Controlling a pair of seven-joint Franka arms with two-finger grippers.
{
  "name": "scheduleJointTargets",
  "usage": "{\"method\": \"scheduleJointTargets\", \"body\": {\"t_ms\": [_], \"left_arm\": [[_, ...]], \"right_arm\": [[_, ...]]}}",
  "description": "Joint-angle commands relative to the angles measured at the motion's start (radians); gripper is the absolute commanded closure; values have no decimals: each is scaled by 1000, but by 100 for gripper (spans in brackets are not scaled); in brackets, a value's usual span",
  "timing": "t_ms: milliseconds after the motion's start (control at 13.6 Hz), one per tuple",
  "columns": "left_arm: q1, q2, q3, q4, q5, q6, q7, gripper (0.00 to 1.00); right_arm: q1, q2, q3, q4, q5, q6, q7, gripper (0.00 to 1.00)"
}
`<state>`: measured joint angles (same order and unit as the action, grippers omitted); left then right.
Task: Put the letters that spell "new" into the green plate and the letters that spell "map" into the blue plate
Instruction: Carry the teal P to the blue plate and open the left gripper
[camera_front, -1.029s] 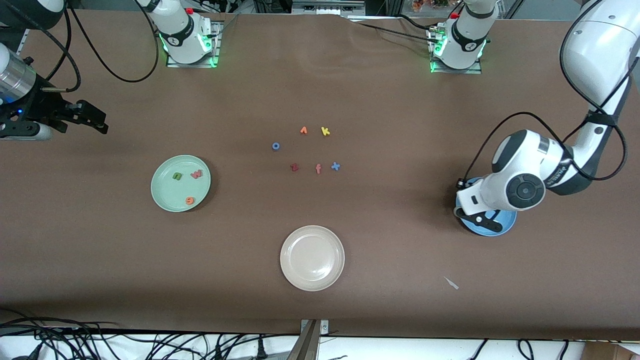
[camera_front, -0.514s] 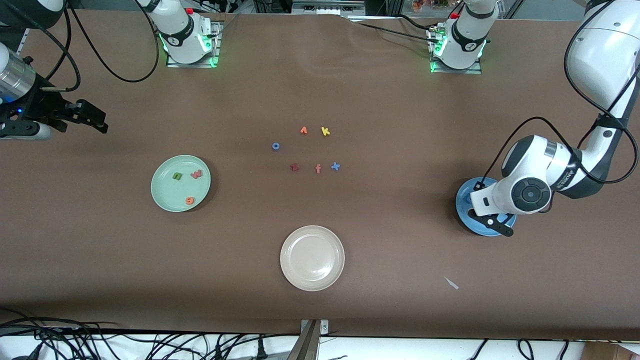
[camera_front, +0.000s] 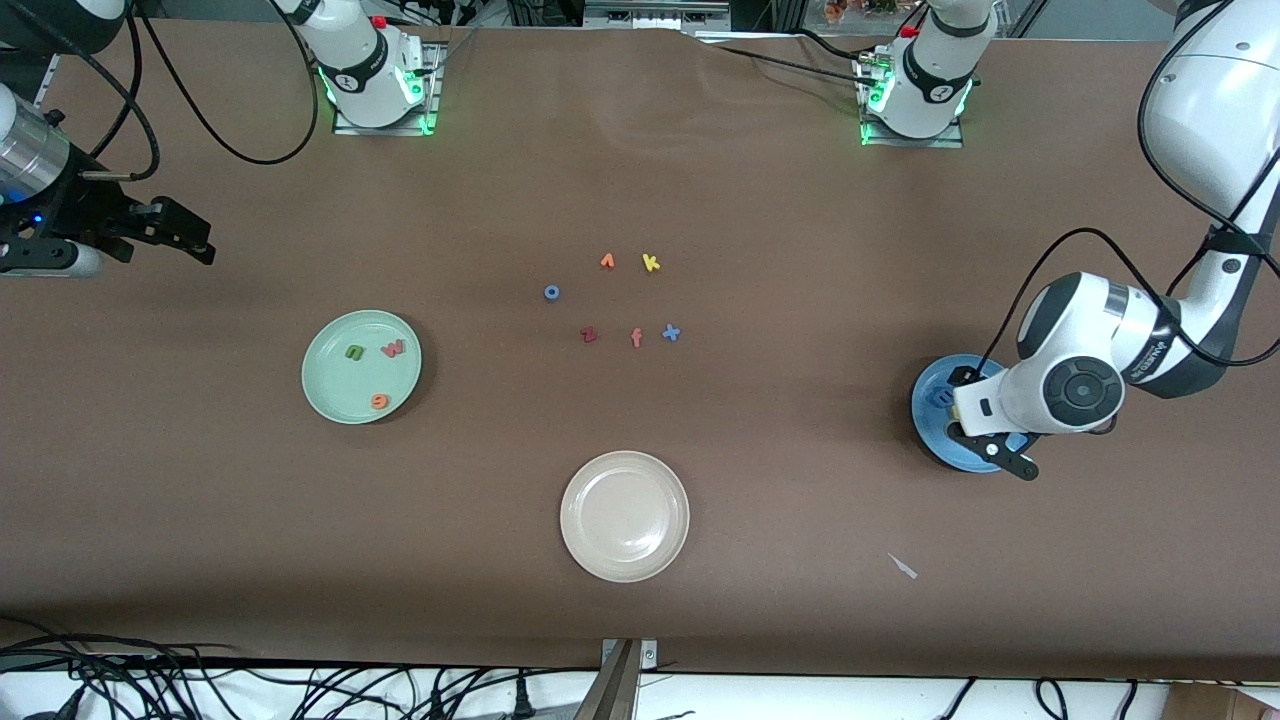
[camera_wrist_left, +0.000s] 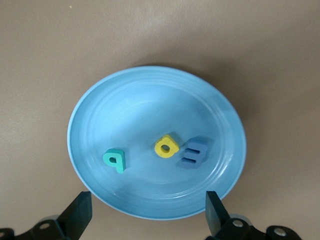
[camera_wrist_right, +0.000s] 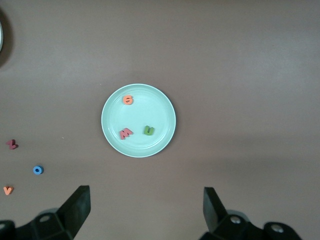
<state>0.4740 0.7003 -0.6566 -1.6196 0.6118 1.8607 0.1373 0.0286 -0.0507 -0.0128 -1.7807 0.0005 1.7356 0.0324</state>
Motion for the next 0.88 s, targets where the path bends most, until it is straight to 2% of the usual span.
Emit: {"method": "scheduleJointTargets", "body": {"t_ms": [0,294,514,588,808], "left_arm": [[3,-24,-1,27,-52,-40,5,0],[-2,-28,-6,130,-89,-184,7,0],[-14,-77,1,136,-176,-221,-65,0],[-43,-106,37,136,-226,-221,-79,0],[-156,-223,216,99,-417,-221,-79,0]], "right_arm": [[-1,-5,10,12,-10,-8,-3,0],[2,0,10,12,-10,4,-3,0],[2,0,11,12,-8,6,-3,0],[2,0,11,12,-8,2,-3,0],[2,-5,14,12,-8,-2,7,0]]}}
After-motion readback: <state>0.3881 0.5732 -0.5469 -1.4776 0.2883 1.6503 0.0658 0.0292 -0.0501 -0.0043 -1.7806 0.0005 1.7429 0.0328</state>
